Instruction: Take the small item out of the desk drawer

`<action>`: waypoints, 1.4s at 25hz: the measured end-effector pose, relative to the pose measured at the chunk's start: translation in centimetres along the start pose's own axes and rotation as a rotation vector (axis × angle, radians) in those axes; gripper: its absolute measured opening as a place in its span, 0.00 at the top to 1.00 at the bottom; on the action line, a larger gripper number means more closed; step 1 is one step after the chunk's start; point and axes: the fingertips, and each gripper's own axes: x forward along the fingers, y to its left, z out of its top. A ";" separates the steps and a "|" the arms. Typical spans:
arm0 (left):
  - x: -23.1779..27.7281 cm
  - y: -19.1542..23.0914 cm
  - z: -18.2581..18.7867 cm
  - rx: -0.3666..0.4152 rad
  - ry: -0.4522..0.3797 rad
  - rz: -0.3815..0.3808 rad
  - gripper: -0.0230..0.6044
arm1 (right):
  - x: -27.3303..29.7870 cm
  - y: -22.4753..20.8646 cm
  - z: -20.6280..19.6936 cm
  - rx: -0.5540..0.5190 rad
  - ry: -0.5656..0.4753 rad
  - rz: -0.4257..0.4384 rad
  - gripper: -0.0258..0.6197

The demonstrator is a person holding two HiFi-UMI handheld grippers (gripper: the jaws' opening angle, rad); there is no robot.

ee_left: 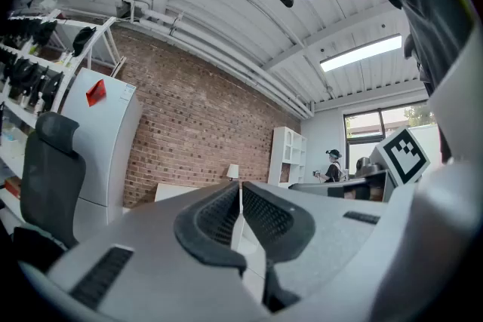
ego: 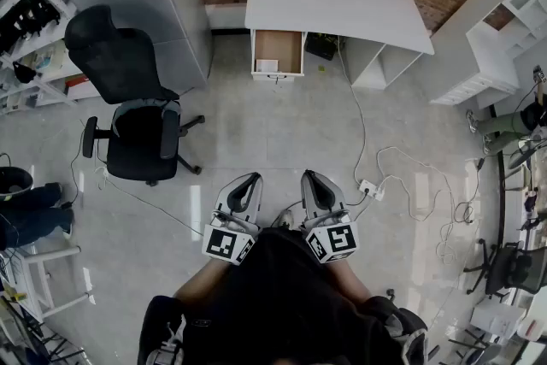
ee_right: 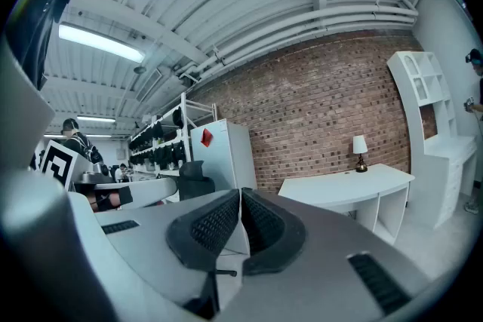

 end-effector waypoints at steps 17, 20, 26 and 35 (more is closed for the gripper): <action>2.5 -1.9 -0.9 -0.002 0.018 0.024 0.93 | -0.5 -3.4 -0.2 0.036 0.002 0.010 0.91; 3.6 -2.6 -1.7 -0.009 0.025 0.039 0.93 | -0.4 -5.0 -0.4 0.041 0.007 0.027 0.91; 6.7 -4.4 -2.6 -0.017 0.046 0.068 0.93 | 0.1 -8.7 -0.4 0.047 0.028 0.075 0.91; 11.6 -2.3 -4.1 -0.016 0.106 0.103 0.93 | 4.8 -13.9 -1.5 0.065 0.069 0.093 0.91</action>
